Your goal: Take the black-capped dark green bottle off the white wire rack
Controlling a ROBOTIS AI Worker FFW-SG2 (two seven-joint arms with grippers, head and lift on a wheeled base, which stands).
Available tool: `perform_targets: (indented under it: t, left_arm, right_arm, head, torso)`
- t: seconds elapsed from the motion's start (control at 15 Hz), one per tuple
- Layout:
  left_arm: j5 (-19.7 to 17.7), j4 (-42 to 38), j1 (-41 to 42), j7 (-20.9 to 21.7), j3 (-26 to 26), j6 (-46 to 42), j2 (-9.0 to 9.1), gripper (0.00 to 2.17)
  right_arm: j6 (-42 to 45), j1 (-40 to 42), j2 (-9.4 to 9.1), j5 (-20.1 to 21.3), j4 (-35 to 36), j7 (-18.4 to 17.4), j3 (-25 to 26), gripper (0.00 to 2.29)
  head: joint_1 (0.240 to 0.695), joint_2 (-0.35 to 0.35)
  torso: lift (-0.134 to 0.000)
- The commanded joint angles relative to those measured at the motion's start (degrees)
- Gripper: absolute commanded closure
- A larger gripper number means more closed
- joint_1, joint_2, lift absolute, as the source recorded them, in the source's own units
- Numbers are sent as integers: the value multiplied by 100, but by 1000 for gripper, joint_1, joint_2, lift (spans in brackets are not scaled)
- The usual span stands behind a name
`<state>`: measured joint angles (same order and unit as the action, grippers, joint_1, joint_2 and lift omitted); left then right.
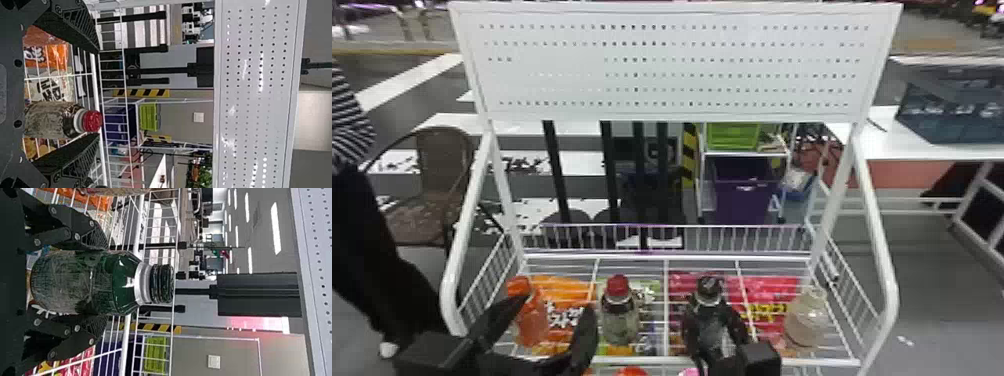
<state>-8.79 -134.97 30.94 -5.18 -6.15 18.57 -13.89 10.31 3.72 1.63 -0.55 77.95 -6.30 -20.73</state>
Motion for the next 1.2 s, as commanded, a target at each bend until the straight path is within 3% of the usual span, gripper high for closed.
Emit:
perform_targets:
  t: [0.0, 0.27, 0.53, 0.8, 1.0, 1.13]
  left_arm:
    - [0, -47, 0, -9, 0, 2, 0, 144]
    - [0, -135, 9, -35, 17, 108, 0, 144]
    - [-9, -206, 0, -62, 53, 178, 9, 144]
    - [-9, -214, 0, -79, 44, 178, 18, 144]
    - [0, -188, 0, -97, 53, 178, 18, 144]
    - [0, -170, 0, -97, 61, 160, 18, 144]
  right_arm:
    - [-359, 261, 127, -42, 633, -65, 26, 1112]
    - [-1062, 1070, 523, -33, 2250, -73, 272, 1109]
    - [-1783, 2054, 909, -24, 3894, -73, 825, 1106]
    - [-1906, 3003, 971, -86, 5081, 15, 1423, 1102]
    - [-1713, 3627, 971, -103, 5582, 41, 1652, 1102]
    - [-1062, 4076, 962, -358, 5757, 50, 1915, 1102]
  head:
    - [499, 0]
    - [499, 0]
    - [499, 0]
    - [499, 0]
    - [499, 0]
    - [499, 0]
  torso:
    - [0]
    - [0]
    - [0]
    - [0]
    - [0]
    - [0]
